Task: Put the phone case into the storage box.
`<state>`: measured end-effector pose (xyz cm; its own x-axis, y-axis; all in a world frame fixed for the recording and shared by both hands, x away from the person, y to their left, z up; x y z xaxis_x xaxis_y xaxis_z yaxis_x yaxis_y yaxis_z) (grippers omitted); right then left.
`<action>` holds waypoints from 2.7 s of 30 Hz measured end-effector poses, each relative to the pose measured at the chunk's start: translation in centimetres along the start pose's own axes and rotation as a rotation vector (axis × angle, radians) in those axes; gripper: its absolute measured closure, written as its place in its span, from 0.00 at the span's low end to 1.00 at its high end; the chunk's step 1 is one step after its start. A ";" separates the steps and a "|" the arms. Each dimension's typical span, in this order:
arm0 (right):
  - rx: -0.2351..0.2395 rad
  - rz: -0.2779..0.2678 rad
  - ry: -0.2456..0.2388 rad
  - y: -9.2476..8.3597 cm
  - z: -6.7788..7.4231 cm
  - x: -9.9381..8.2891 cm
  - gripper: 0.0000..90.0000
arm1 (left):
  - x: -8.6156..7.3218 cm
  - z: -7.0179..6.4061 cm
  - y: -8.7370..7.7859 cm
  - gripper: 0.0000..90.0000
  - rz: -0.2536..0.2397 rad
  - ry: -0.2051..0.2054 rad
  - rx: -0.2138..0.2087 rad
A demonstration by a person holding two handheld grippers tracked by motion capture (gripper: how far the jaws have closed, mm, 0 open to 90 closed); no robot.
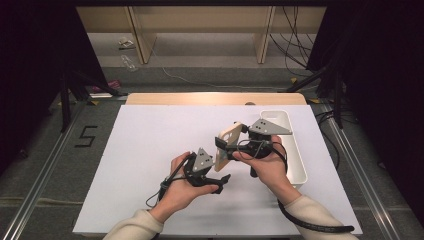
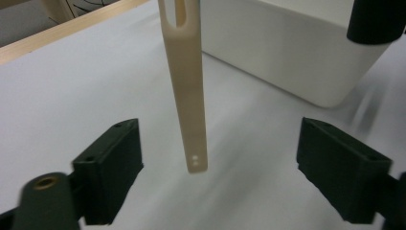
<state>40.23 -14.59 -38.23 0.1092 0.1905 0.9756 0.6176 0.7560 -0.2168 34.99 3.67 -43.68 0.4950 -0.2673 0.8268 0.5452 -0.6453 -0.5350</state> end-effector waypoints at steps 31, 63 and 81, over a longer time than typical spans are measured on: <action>-0.057 -0.029 -0.005 -1.3 -1.8 0.9 0.13 | -1.3 3.5 -4.0 0.00 -0.004 0.022 0.062; -0.109 -0.024 0.001 -2.2 -3.4 1.1 0.13 | -3.0 5.8 -6.3 0.00 -0.014 0.005 0.124; -0.149 -0.030 0.007 -3.0 -4.6 1.4 0.13 | -3.6 6.7 -6.9 0.00 -0.012 0.000 0.150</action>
<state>42.08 -19.51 -36.06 0.0939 0.1648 0.9818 0.7292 0.6600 -0.1805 33.92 13.90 -44.13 0.4879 -0.2599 0.8333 0.6459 -0.5346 -0.5450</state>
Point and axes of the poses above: each handheld gripper's, and its own axes: y roughly forward along the jaws, x roughly out of its top, z roughly to its left, the point moved 1 cm from there along y, roughly forward along the jaws, and after that the axes turned 11 degrees about -y, right-handed, at the moved point
